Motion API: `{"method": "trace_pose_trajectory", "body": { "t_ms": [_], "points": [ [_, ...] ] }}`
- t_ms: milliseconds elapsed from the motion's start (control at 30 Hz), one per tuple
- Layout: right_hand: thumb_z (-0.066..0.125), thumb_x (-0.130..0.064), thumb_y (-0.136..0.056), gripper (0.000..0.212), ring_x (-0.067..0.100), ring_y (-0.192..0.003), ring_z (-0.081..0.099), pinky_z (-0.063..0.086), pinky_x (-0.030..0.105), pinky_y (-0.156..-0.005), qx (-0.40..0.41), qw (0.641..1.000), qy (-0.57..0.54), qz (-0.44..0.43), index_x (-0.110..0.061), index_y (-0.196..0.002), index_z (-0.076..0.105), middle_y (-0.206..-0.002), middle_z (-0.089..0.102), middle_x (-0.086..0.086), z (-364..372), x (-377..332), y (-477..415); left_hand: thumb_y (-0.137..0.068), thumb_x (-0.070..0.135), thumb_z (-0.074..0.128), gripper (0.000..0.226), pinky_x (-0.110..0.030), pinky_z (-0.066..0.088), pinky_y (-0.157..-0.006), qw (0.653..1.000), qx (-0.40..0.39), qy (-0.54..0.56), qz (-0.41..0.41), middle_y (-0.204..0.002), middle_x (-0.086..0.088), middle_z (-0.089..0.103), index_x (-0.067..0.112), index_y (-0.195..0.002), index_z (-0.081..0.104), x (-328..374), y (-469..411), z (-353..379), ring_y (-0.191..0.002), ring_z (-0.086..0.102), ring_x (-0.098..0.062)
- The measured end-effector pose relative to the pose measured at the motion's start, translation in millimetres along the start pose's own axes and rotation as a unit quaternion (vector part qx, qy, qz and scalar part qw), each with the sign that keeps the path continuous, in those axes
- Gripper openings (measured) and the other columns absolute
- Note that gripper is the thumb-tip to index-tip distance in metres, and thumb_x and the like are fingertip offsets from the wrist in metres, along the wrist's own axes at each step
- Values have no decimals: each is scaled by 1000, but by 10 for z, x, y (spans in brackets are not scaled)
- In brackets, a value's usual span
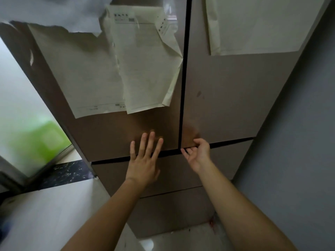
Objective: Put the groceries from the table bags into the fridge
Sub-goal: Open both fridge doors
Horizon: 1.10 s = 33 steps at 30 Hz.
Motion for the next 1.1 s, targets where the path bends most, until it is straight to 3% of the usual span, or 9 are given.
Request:
{"method": "trace_pose_trajectory", "body": {
  "t_ms": [100, 233, 333, 433, 567, 700, 900, 1000, 1100],
  "points": [
    [35, -20, -96, 37, 23, -100, 60, 48, 38, -85, -4, 1000, 27, -2, -9, -126, 53, -119, 62, 13, -20, -26, 9, -84, 58, 55, 107, -60, -11, -116, 1000, 8, 3, -6, -154, -14, -40, 21, -153, -18, 14, 8, -37, -143, -35, -35],
    [27, -23, -97, 32, 24, -93, 56, 48, 37, -76, 13, 996, 80, -22, -17, -102, 59, -105, 62, 11, -169, -25, 140, -85, 58, 52, 100, -61, -5, -118, 1000, 19, -13, -4, -158, -15, -33, 19, -156, -6, 25, 35, -75, -146, -28, -36],
    [27, -20, -97, 33, 27, -99, 55, 47, 41, -83, 9, 995, 99, -15, -13, -110, 56, -110, 60, 14, -359, -63, 315, -85, 52, 47, 84, -60, 10, -115, 999, 46, 17, -14, -163, -19, -5, 14, -156, 22, 110, 41, -230, -150, -6, -39],
    [27, -20, -98, 31, 29, -99, 57, 47, 44, -88, 4, 993, 120, -12, -13, -111, 55, -110, 61, 16, -552, -153, 502, -91, 42, 43, 58, -54, 29, -107, 977, 126, 162, -60, -153, -20, 29, 13, -142, 47, 211, 42, -594, -142, 25, -38],
    [26, -30, -105, 33, 26, -98, 60, 49, 40, -83, 4, 988, 153, -4, -15, -116, 53, -110, 63, 14, -904, -253, 731, -98, 53, 30, 63, -39, 31, -112, 875, 143, 449, -109, -149, -8, 36, 16, -149, 36, 440, -111, -990, -138, 33, -22],
    [27, -38, -108, 36, 26, -106, 63, 50, 44, -99, 14, 980, 195, -29, -18, -124, 52, -116, 66, 11, -1333, -522, 1020, -90, 77, 22, 83, -32, 36, -109, 814, 106, 570, 8, -150, 3, 43, 25, -154, 24, 1140, -228, -1387, -136, 40, -9],
    [28, -40, -107, 43, 26, -107, 64, 54, 40, -86, 62, 984, 144, -90, -16, -132, 54, -117, 68, 9, -2067, -1037, 1381, -92, 69, 36, 64, -27, 54, -79, 763, 118, 631, 80, -116, 5, 60, 22, -135, 42, 1981, -17, -1628, -100, 62, -6],
    [31, -40, -108, 46, 29, -117, 60, 50, 41, -97, 96, 982, 108, -124, -15, -141, 49, -132, 61, 10, -2492, -1370, 1542, -99, 50, 43, 29, -30, 51, -61, 770, 95, 617, 130, -91, 5, 60, 24, -108, 54, 2425, -38, -1823, -77, 61, -10],
    [42, -37, -105, 49, 30, -124, 54, 48, 39, -96, 126, 974, 96, -160, -16, -150, 41, -144, 52, 14, -2770, -1714, 1680, -101, 42, 48, 20, -38, 55, -64, 801, 66, 574, 155, -83, 3, 61, 23, -98, 52, 2882, -137, -1957, -71, 60, -12]
  ]
}}
Point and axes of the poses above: each hand's wrist, its own y-axis away from the middle knuckle, its own z-axis out of the palm, x = y × z, the point moved 9 cm from there along -y, towards the middle knuckle
